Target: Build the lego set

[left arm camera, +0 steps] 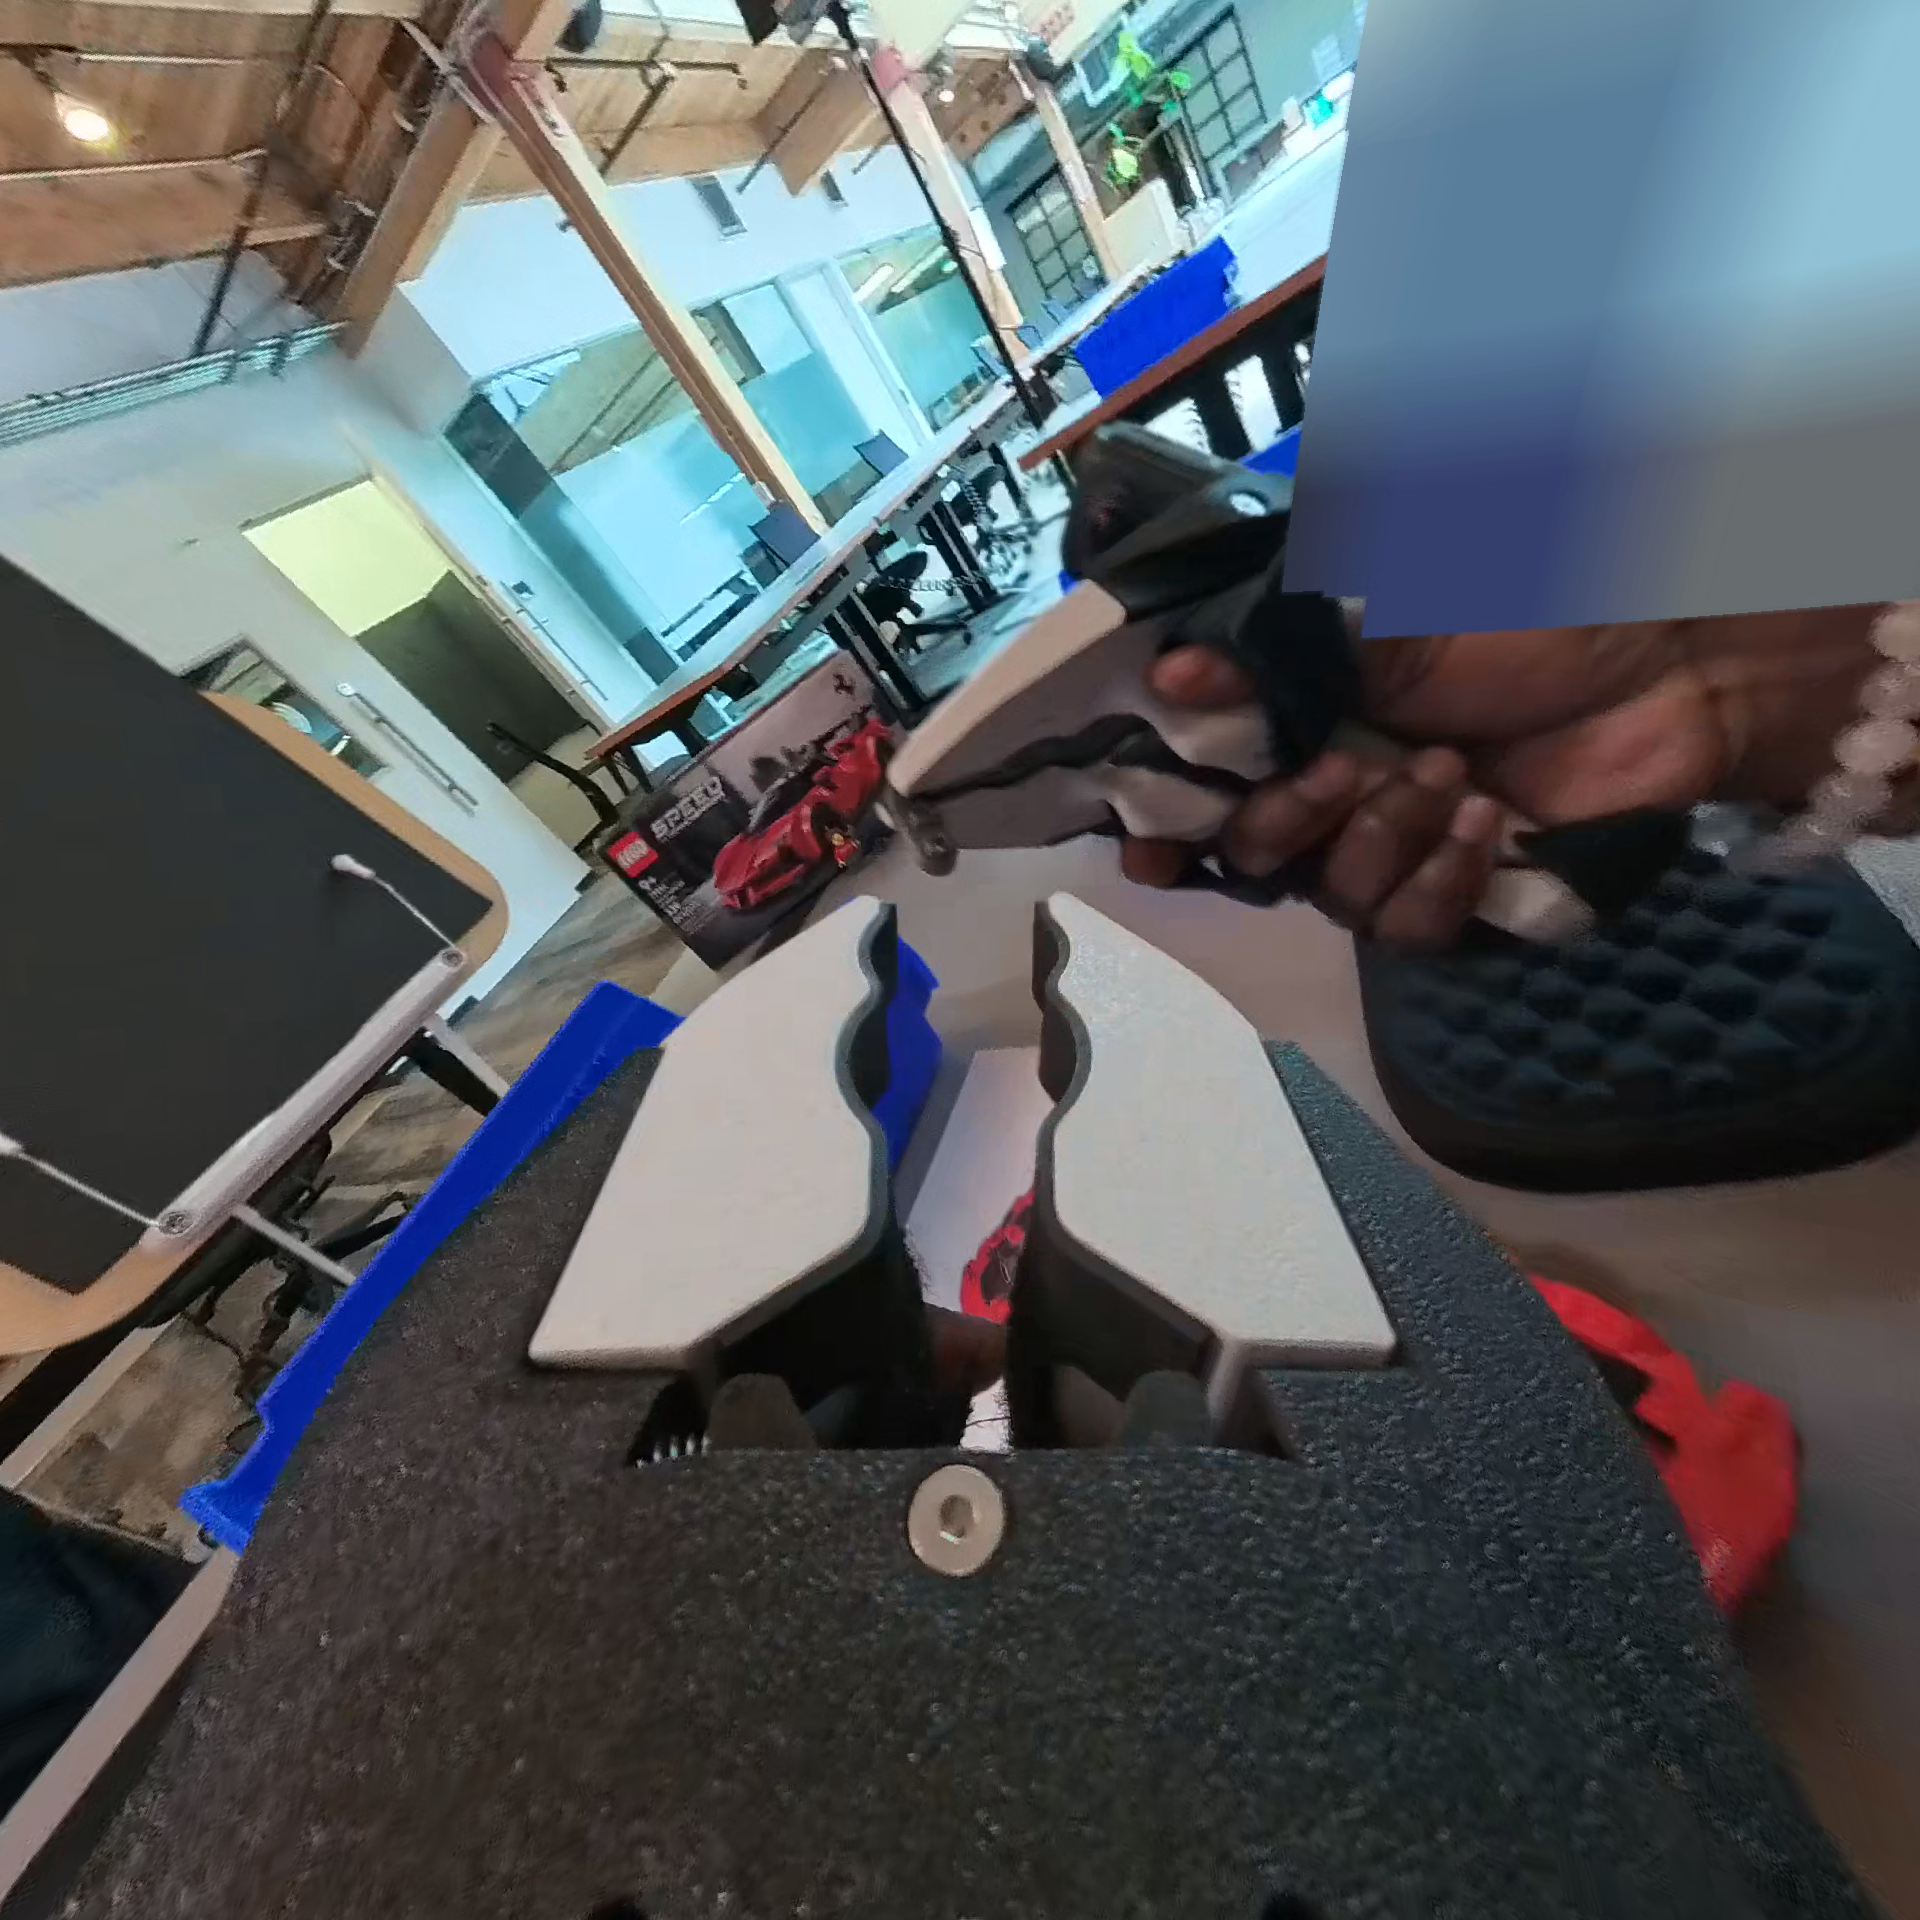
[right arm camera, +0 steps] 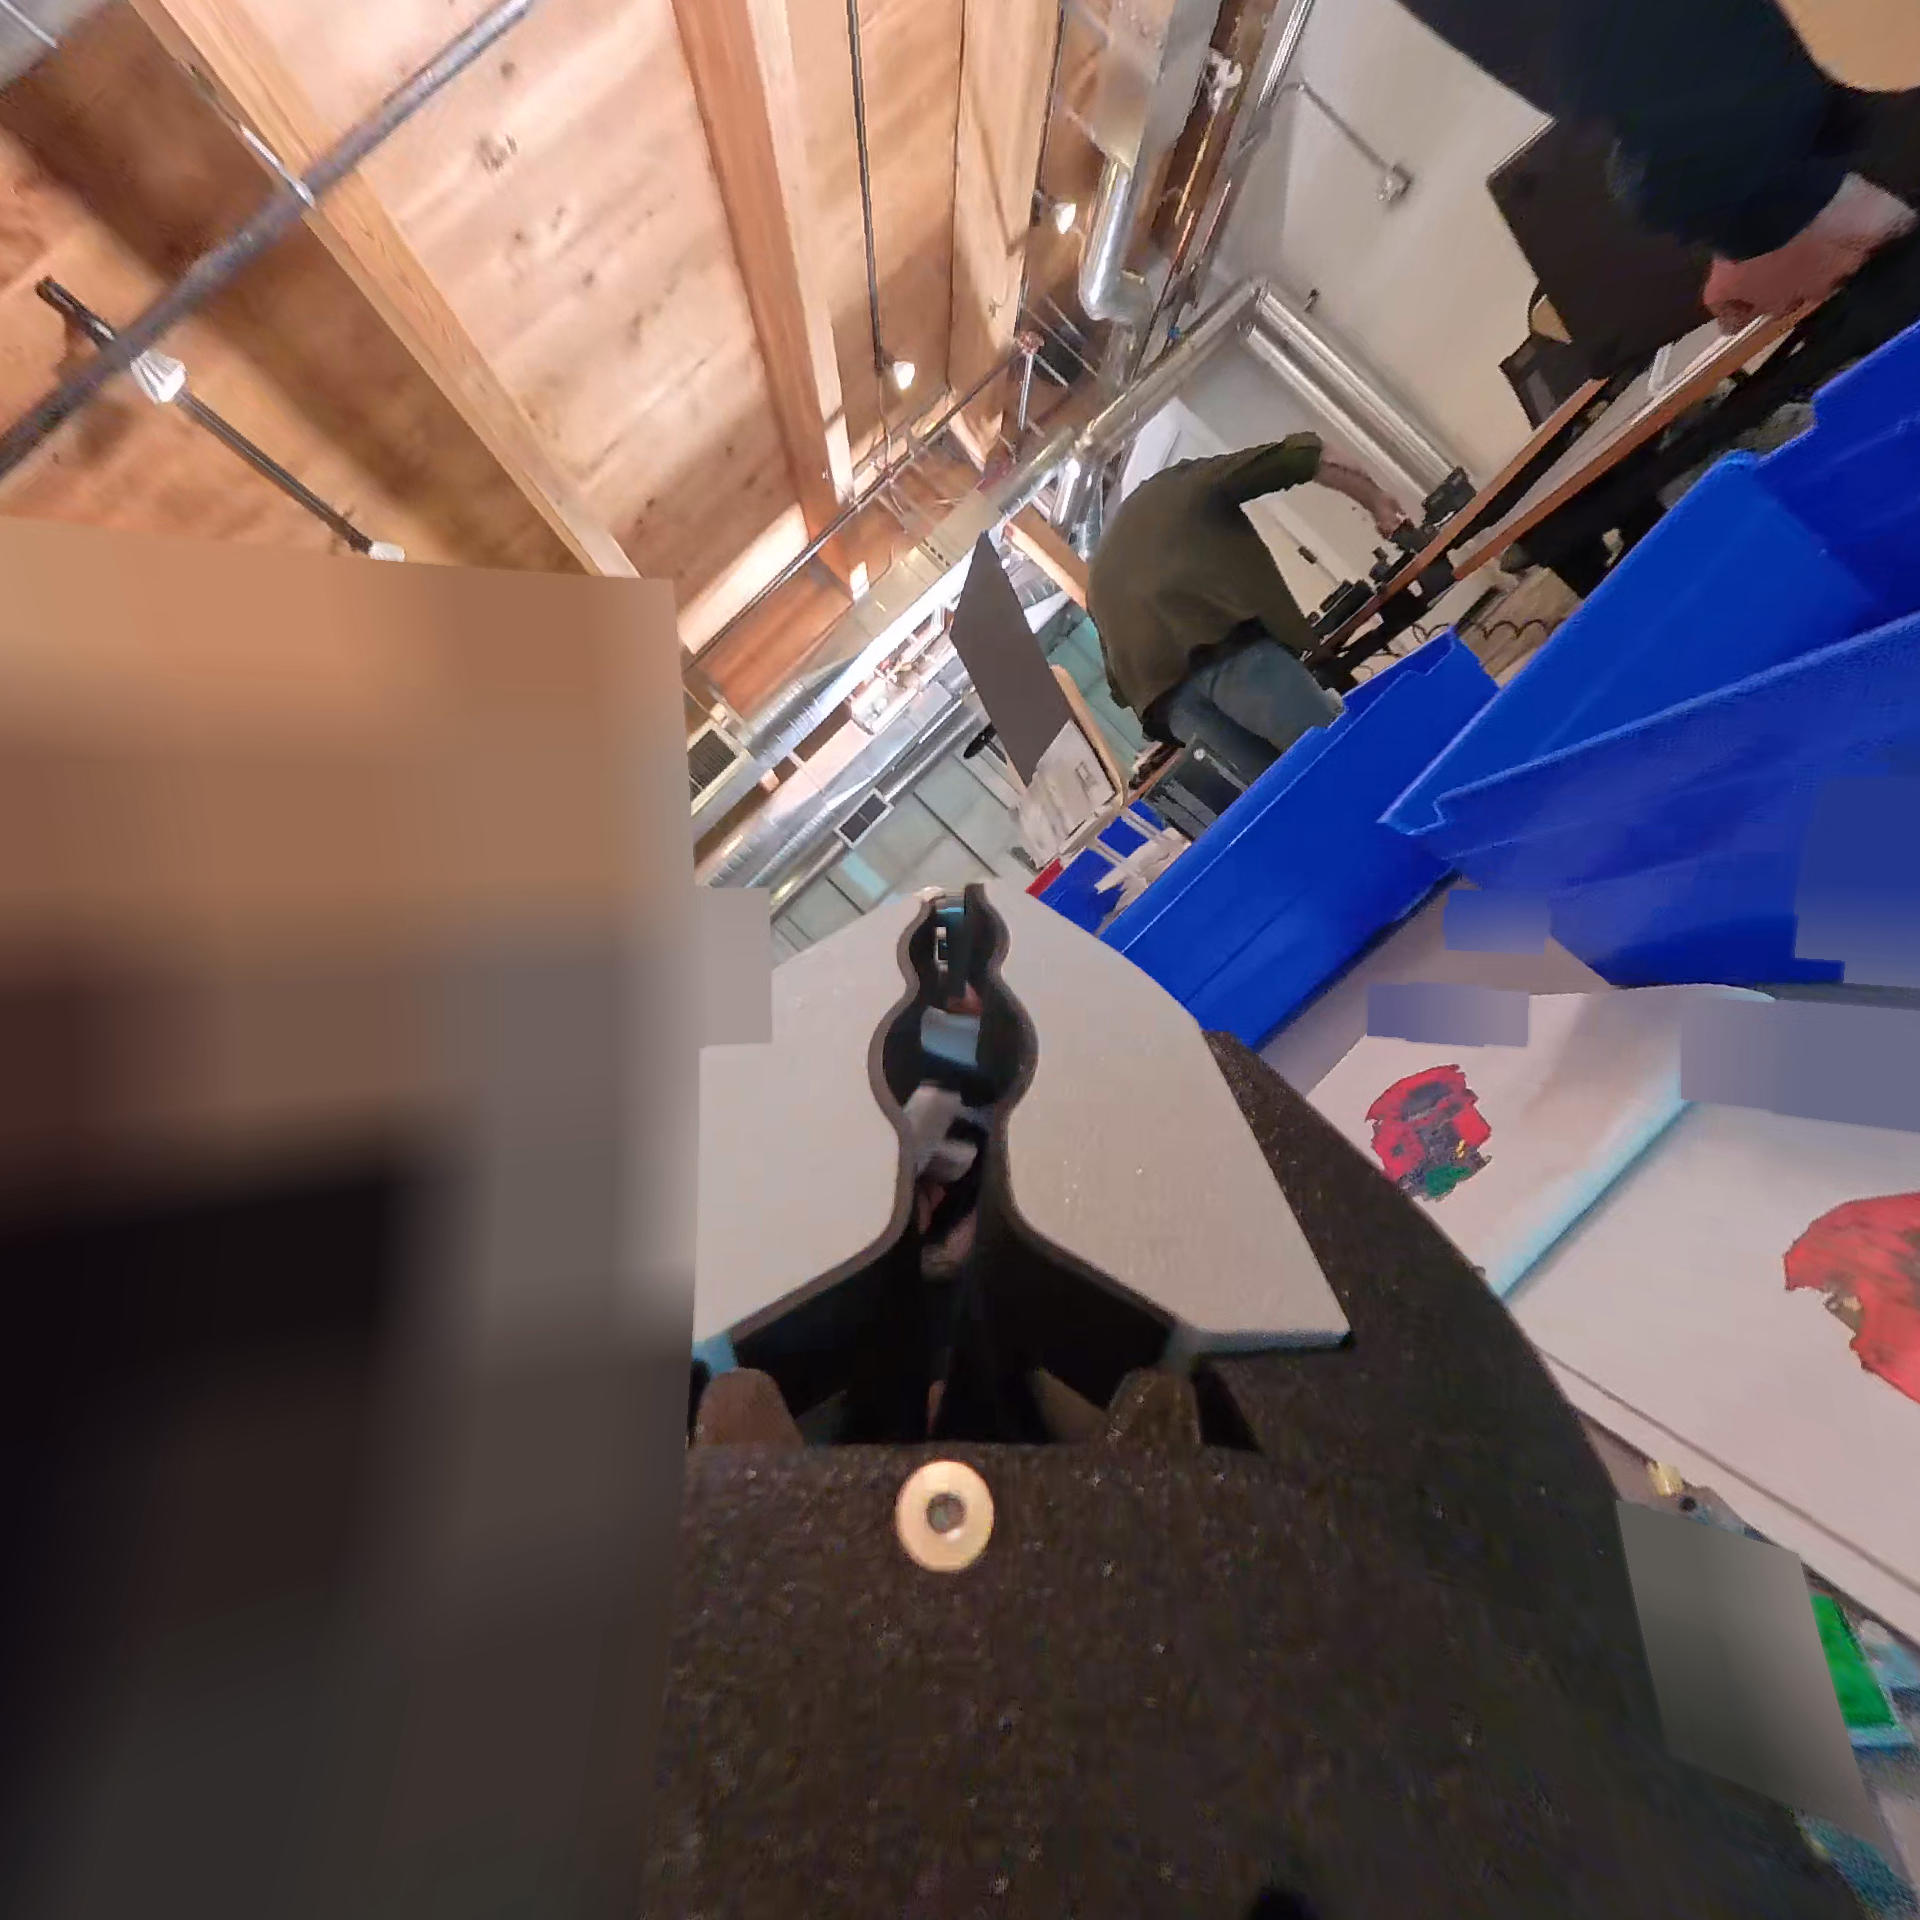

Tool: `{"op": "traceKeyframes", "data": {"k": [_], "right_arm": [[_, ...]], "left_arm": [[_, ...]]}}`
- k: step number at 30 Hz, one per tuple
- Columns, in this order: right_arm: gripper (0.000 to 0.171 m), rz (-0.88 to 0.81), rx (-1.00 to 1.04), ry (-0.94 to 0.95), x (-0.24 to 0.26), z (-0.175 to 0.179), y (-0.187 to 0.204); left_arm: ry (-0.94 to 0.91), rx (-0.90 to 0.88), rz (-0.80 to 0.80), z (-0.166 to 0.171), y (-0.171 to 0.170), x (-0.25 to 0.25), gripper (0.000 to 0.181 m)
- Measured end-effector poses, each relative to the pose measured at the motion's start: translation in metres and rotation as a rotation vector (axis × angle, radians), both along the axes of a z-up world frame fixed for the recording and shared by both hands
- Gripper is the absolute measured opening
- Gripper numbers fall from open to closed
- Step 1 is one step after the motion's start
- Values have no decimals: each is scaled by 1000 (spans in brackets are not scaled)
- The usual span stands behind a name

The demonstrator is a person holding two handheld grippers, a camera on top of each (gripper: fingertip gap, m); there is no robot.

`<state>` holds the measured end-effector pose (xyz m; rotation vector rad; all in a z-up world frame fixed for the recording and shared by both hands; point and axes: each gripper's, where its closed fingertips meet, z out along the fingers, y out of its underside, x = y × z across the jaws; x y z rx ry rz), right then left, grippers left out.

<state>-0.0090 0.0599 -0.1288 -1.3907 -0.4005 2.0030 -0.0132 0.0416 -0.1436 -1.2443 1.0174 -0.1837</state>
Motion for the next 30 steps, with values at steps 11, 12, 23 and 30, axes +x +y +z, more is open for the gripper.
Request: {"op": "traceKeyframes", "data": {"k": [11,12,23,30], "right_arm": [[4,3,-114,65,3,-5,-2],[5,6,-106,53,2,-6,-3],[17,229,1115,-925,9,-36,-40],[11,440,1208,-1167,-6,-52,-48]], "left_arm": [[36,71,55,2,13,12,8],[32,56,41,1,12,11,8],[80,-444,-344,-27,-23,-10,8],[185,-494,-384,-46,-31,-3,8]]}}
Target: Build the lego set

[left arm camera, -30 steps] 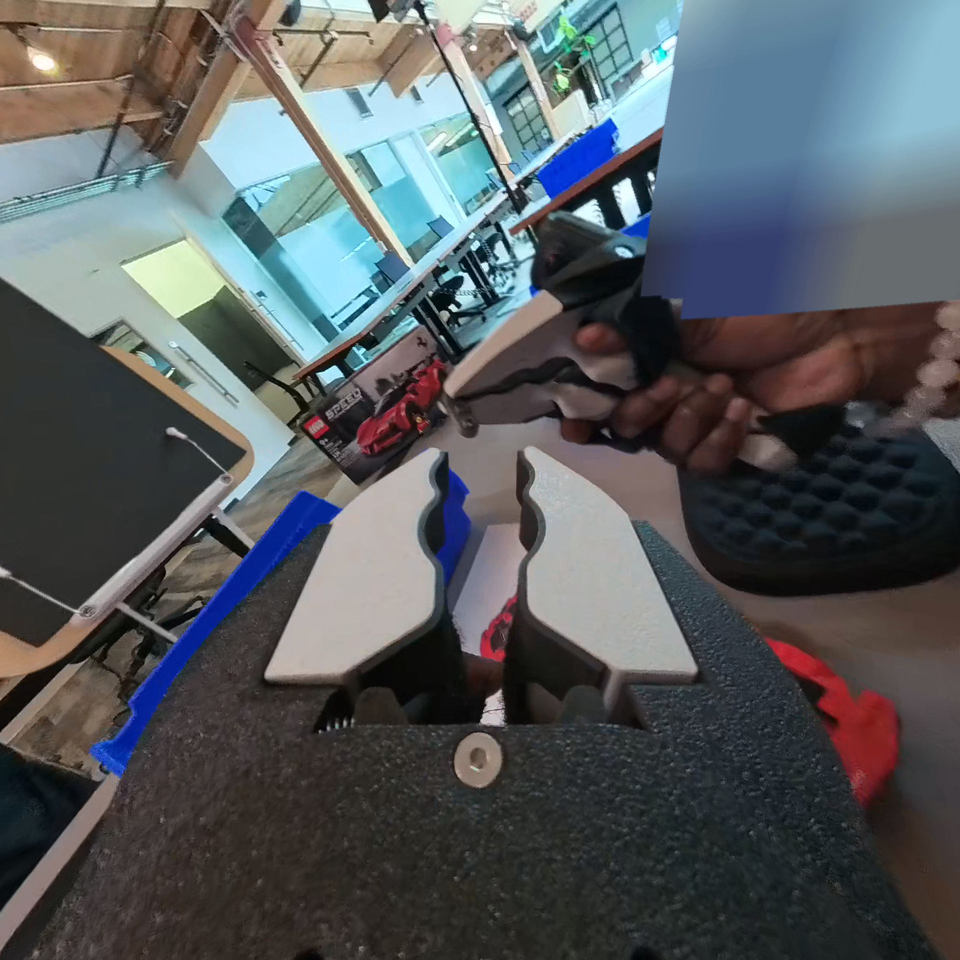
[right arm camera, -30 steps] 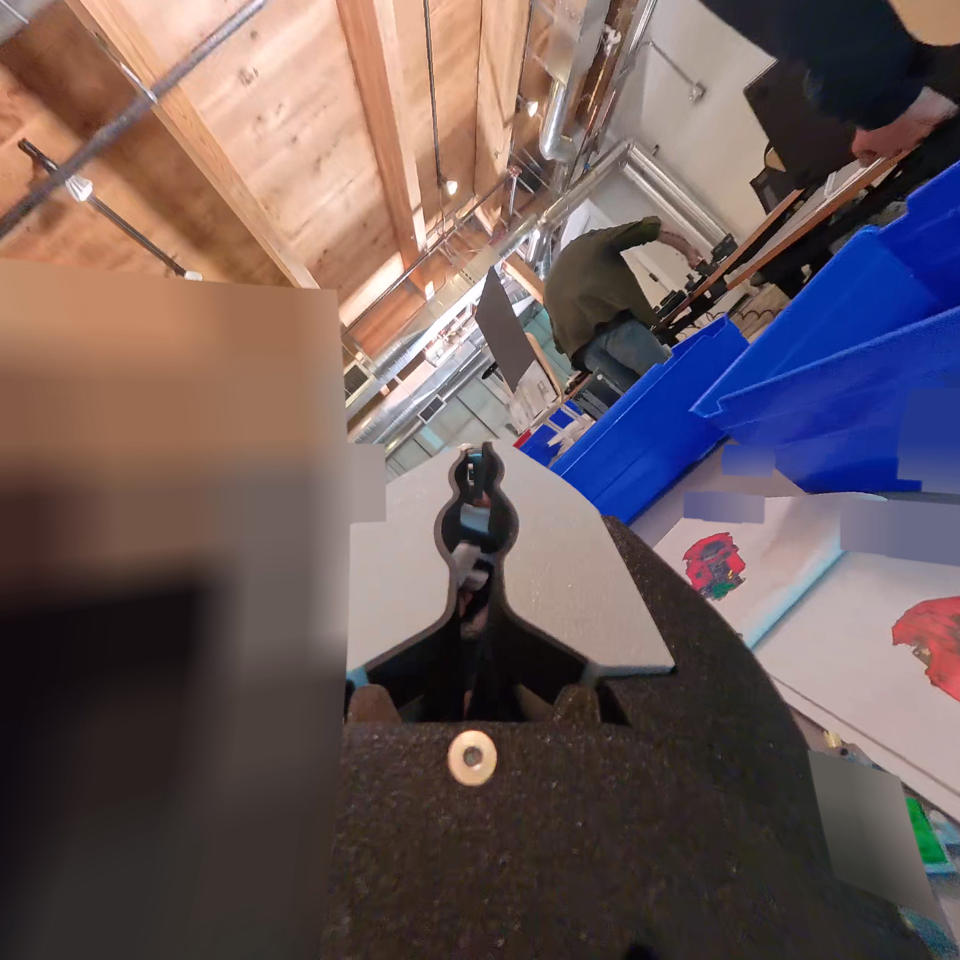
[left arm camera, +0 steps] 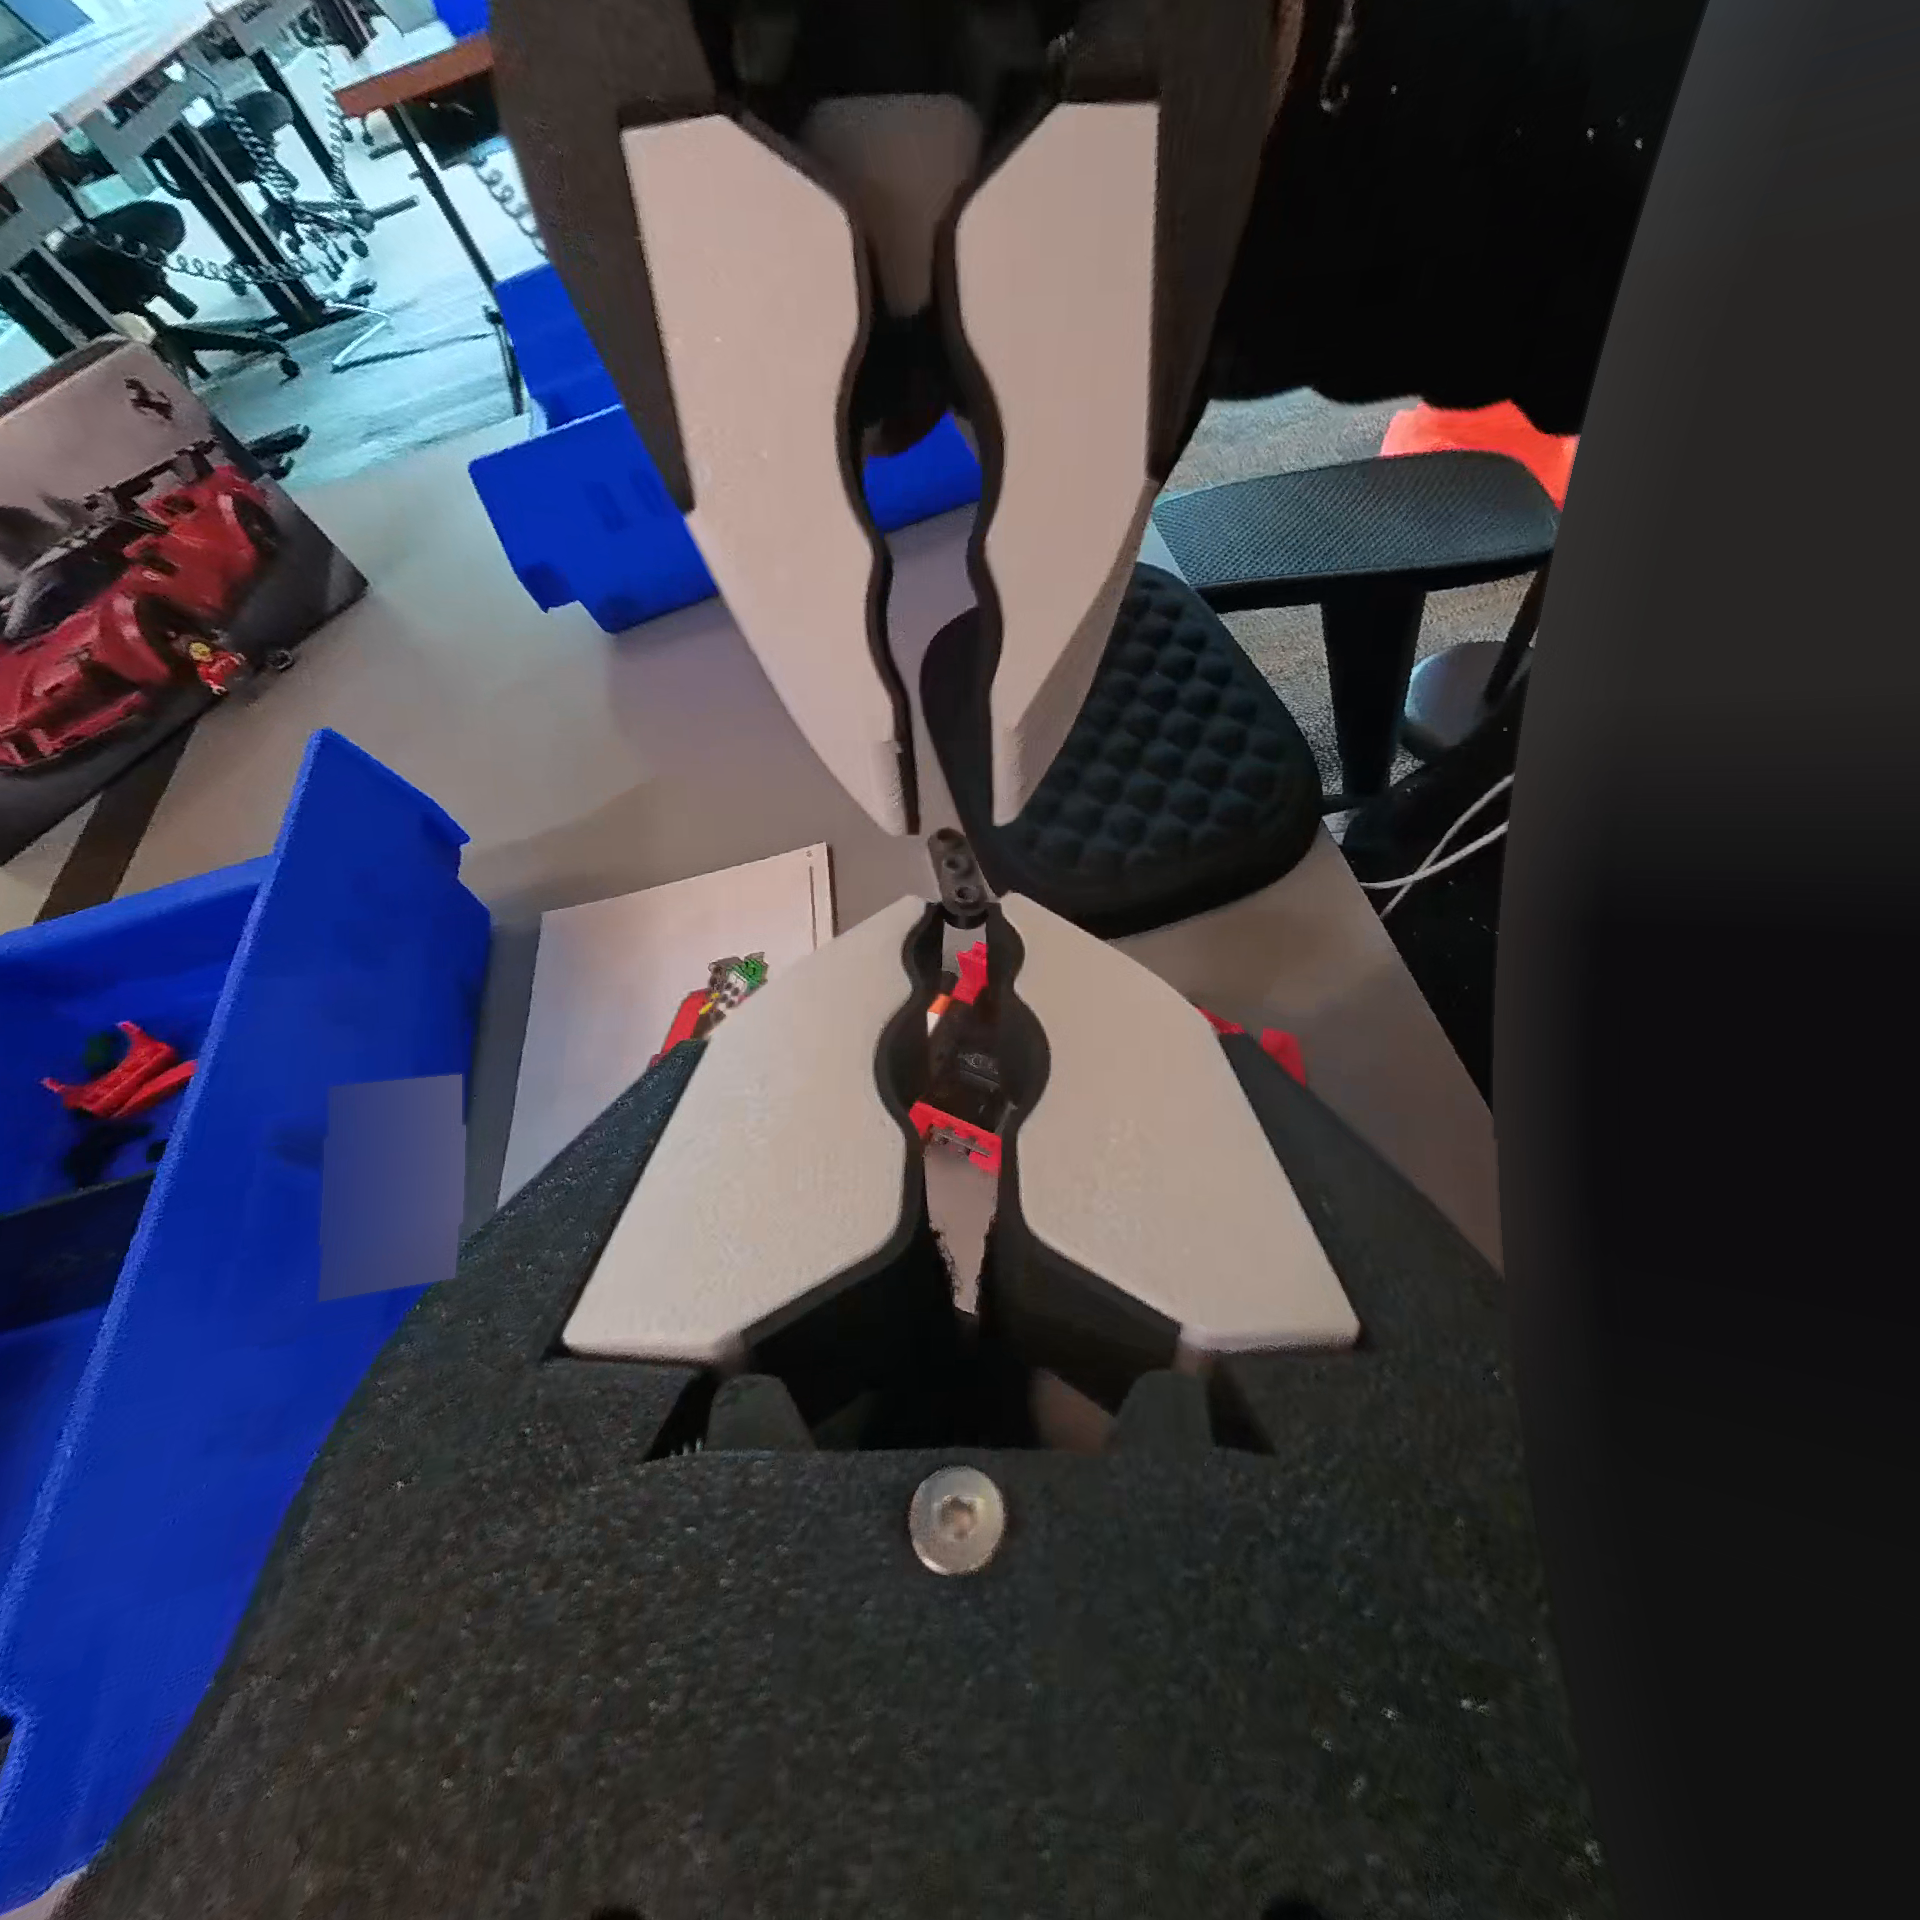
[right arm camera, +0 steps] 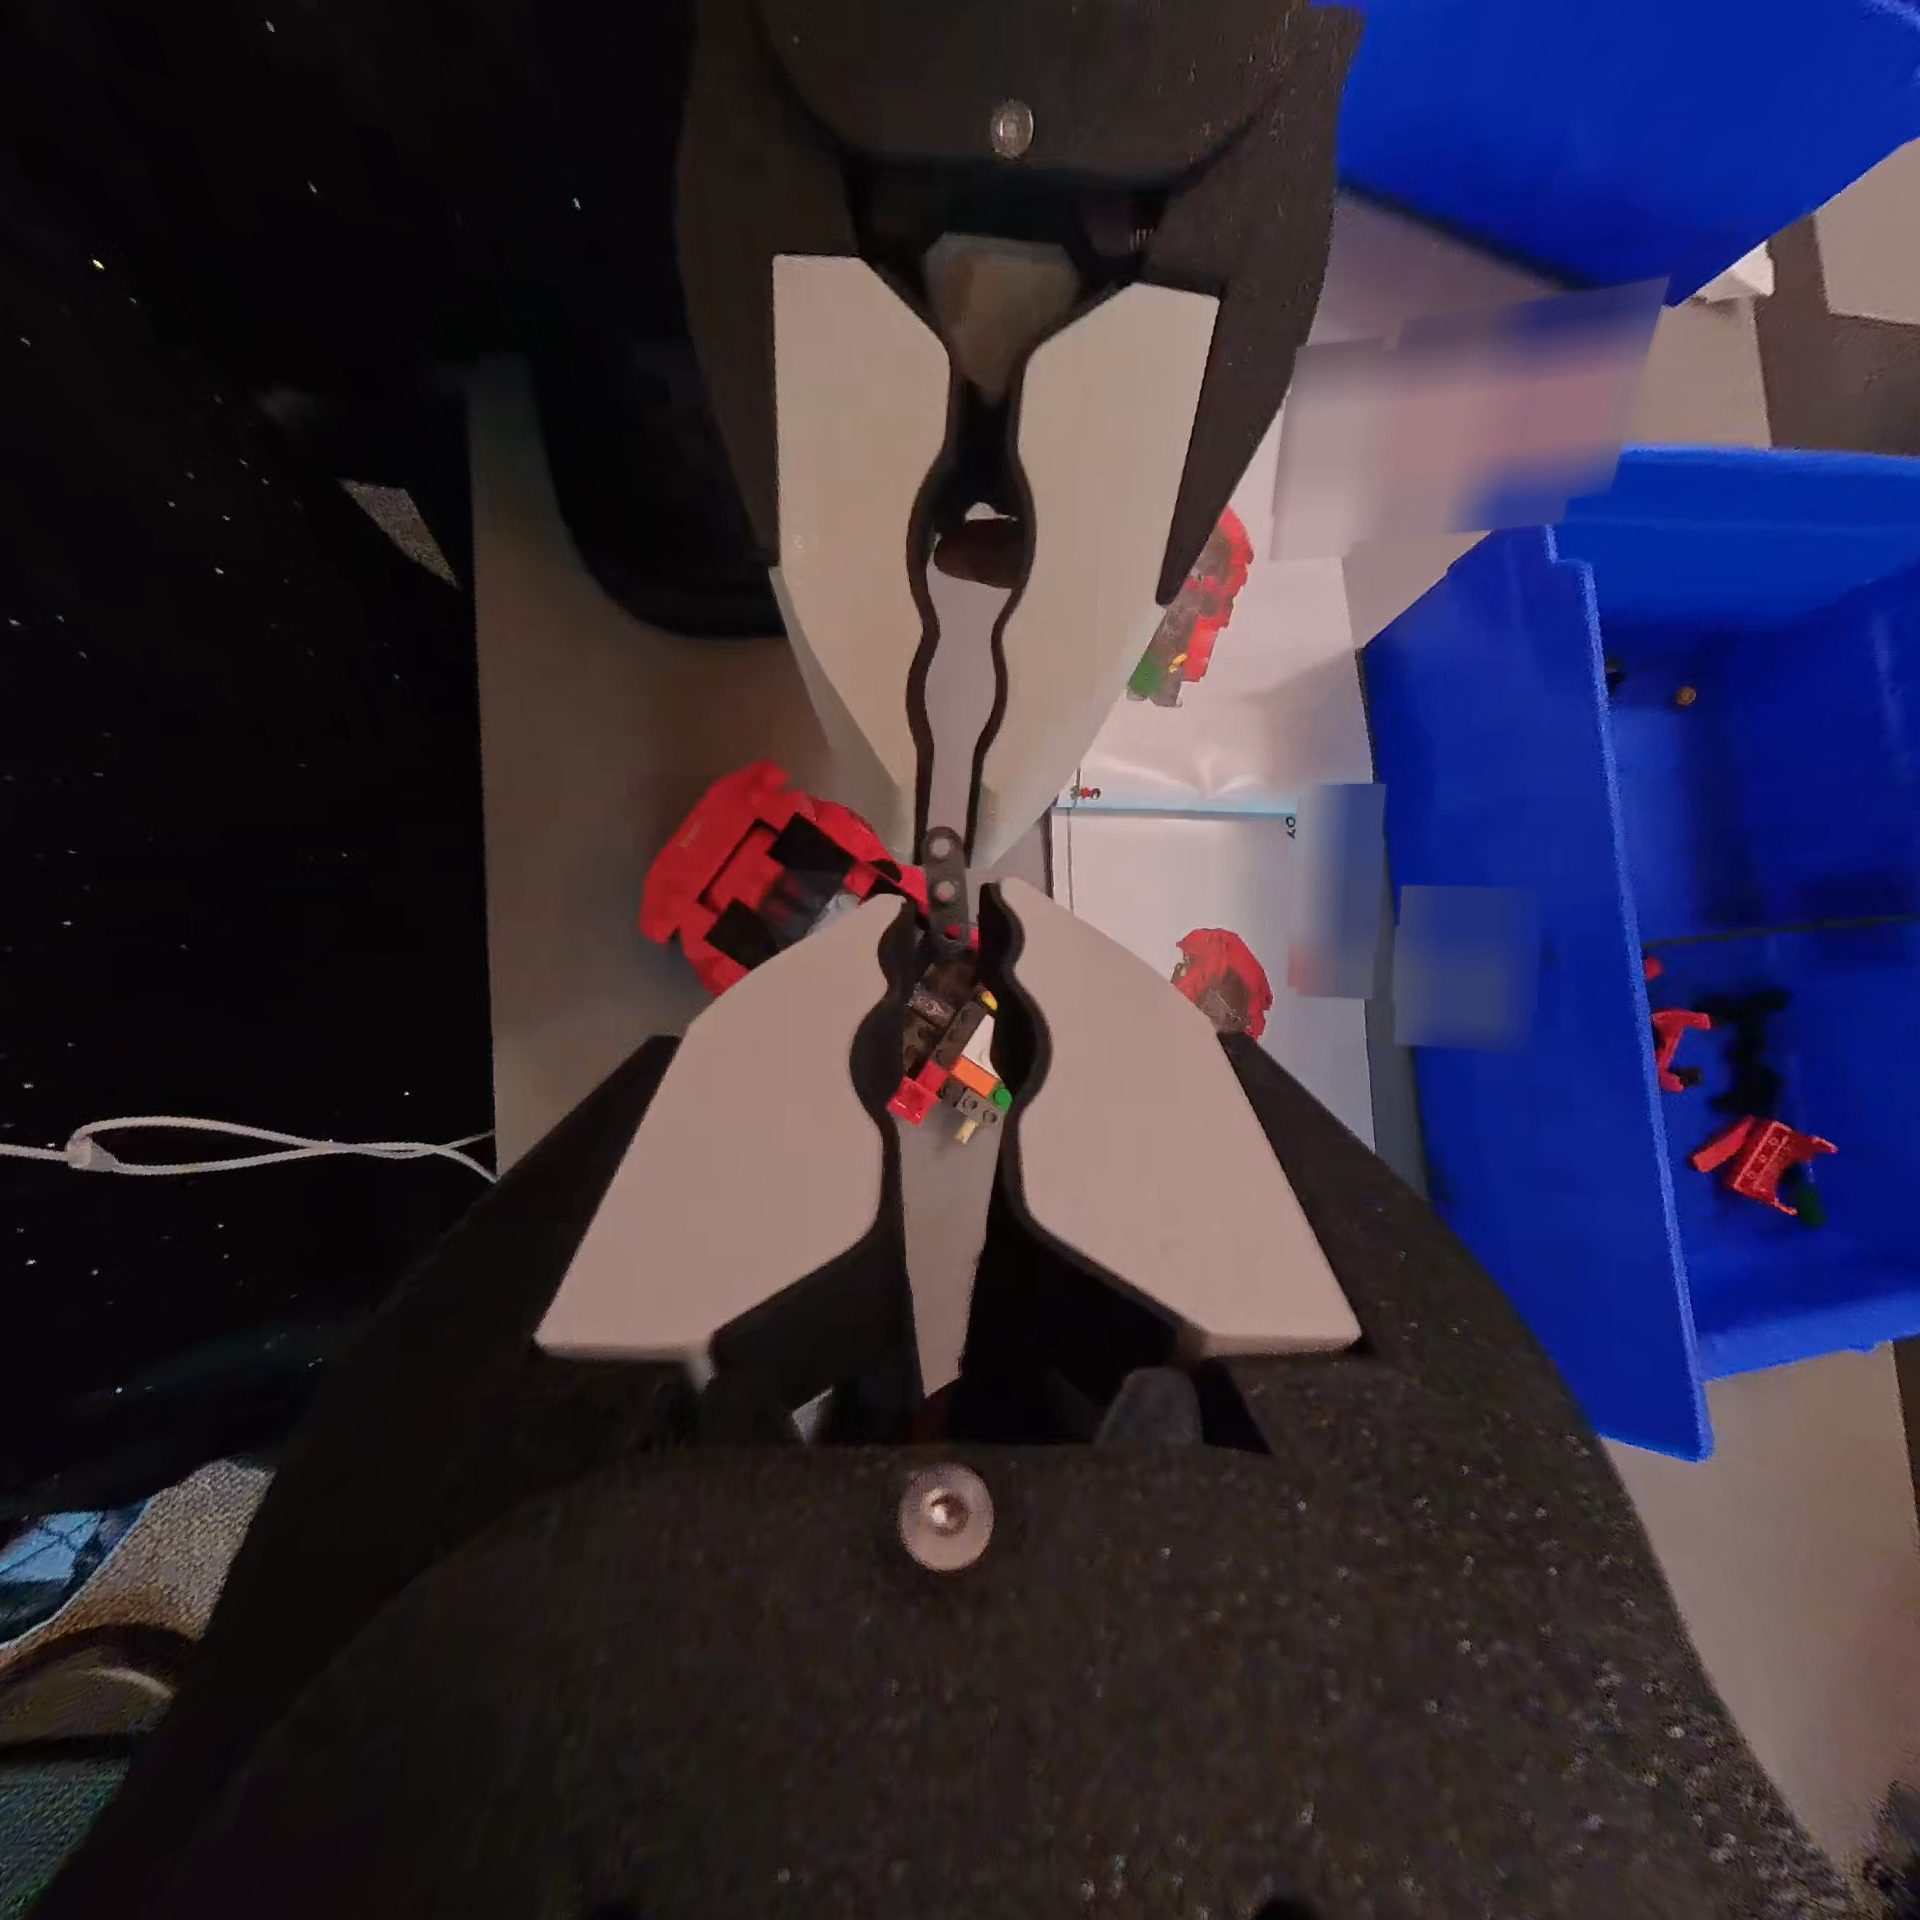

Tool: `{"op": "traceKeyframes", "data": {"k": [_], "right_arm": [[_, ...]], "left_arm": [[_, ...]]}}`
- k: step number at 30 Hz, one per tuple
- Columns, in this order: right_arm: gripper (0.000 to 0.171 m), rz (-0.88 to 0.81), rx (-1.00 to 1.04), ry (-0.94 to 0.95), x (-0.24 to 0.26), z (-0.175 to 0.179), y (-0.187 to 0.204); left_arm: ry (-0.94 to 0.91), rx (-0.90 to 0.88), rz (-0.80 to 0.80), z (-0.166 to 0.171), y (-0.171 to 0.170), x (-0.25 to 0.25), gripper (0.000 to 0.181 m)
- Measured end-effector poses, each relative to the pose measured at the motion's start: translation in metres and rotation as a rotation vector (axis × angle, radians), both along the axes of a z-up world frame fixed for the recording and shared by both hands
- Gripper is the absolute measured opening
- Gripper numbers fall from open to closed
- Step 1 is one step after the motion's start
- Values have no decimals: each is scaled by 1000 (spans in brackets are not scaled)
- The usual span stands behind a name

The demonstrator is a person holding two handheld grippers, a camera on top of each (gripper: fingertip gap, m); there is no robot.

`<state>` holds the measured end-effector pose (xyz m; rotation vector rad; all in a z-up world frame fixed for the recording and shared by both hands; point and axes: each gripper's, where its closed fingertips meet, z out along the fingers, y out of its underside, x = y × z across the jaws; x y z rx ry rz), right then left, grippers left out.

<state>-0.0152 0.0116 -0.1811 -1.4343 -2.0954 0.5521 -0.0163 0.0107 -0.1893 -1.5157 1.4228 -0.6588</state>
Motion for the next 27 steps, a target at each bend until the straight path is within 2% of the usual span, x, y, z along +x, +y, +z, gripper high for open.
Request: {"op": "traceKeyframes", "data": {"k": [5,15,20,27], "right_arm": [[11,5,15,-63,-1,-9,1],[8,-1,52,-68,-4,-14,3],[7,-90,-14,11,-6,-9,7],[7,-244,-102,152,6,-9,7]], "left_arm": [[1,2,-9,-1,0,-1,8],[5,-4,-8,-5,1,-2,8],[-10,32,59,-2,8,-7,20],[-148,134,232,27,20,-33,20]]}}
